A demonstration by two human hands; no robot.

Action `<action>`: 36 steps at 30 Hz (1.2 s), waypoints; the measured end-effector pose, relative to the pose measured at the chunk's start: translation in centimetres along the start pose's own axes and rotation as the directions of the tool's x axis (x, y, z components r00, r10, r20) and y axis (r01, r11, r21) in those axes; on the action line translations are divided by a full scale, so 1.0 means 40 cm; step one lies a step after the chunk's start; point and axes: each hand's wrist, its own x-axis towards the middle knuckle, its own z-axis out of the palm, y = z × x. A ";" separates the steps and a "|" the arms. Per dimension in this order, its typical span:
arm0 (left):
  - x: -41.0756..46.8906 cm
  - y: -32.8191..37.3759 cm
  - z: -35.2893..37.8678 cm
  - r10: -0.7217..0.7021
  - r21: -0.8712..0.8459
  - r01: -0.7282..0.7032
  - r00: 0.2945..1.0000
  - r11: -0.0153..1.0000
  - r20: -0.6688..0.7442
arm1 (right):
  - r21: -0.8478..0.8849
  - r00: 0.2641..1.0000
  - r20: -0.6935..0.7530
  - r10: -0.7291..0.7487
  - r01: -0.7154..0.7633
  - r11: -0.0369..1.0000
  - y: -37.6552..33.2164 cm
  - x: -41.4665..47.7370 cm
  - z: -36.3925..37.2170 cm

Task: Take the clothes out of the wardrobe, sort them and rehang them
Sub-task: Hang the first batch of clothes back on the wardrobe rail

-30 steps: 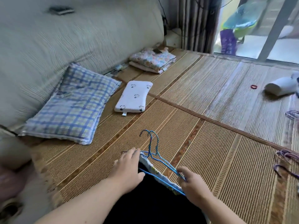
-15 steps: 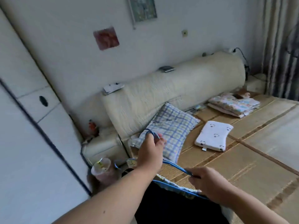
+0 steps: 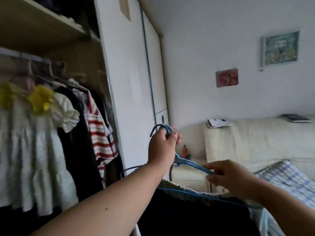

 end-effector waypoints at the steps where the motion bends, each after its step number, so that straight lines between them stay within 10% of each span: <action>1: 0.015 0.016 -0.047 0.015 0.008 -0.014 0.999 1.000 -0.031 | 0.006 0.999 0.025 -0.031 0.030 1.000 -0.047 0.029 0.005; 10: 0.140 0.117 -0.295 0.084 0.093 -0.062 0.962 0.994 -0.261 | 0.146 0.949 0.132 -0.285 0.266 0.953 -0.274 0.256 0.043; 18: 0.234 0.170 -0.476 0.113 0.248 -0.005 0.898 0.969 -0.425 | 0.441 0.755 0.355 -0.551 0.384 0.811 -0.451 0.417 0.055; 36: 0.566 0.339 -0.844 0.297 0.525 0.019 0.807 0.851 -0.510 | 0.729 0.706 0.063 -0.706 0.451 0.516 -0.877 0.746 0.122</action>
